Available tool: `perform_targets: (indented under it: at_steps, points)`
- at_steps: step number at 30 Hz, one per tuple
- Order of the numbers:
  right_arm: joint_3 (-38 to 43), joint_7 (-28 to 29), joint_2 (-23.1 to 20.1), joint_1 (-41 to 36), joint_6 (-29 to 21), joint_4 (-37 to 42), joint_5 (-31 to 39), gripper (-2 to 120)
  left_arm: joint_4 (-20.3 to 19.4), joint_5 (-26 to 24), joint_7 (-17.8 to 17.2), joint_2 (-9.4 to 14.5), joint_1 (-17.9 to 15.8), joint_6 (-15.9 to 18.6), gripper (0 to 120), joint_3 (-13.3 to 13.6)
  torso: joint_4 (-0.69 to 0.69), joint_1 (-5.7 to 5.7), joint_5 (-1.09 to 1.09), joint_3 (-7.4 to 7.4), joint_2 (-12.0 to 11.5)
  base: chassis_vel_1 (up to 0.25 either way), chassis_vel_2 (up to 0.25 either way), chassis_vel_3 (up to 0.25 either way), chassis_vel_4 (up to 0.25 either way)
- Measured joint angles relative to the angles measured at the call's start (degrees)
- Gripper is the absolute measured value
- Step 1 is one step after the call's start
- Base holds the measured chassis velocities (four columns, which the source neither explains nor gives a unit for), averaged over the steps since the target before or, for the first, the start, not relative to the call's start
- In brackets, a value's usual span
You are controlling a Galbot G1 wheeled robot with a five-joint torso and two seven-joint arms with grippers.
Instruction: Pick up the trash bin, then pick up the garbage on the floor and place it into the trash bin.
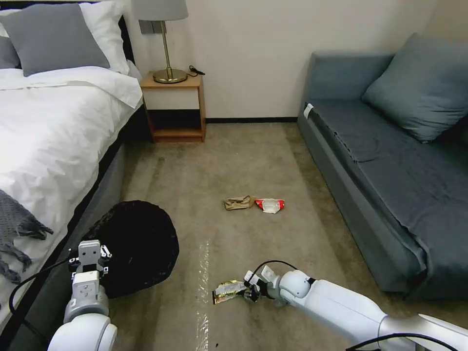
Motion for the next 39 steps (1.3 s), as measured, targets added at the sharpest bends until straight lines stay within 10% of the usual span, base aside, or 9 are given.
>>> perform_targets:
  at_steps: [5,22,39]
  points:
    - [2.5,-0.1,-0.7,0.2,0.0,1.7,-0.1,0,0.4,0.0,0.0,-0.1,-0.1,-0.1,3,0.2,-0.02,0.00,-0.02,0.01,0.0,0.000,0.000,0.000,0.000]
    - [17.2,0.1,-2.7,1.3,-0.6,18.7,3.2,0,0.8,-0.1,0.1,-0.1,0.3,-1.3,3,0.7,-0.02,0.00,-0.03,0.01,0.0,0.000,0.000,0.000,0.000]
    - [14.0,2.3,9.2,5.7,-2.9,30.9,23.4,0,2.0,0.4,-0.5,-2.8,-2.3,-1.3,3,7.6,-0.01,0.00,-0.04,0.00,0.0,0.000,0.000,0.000,0.000]
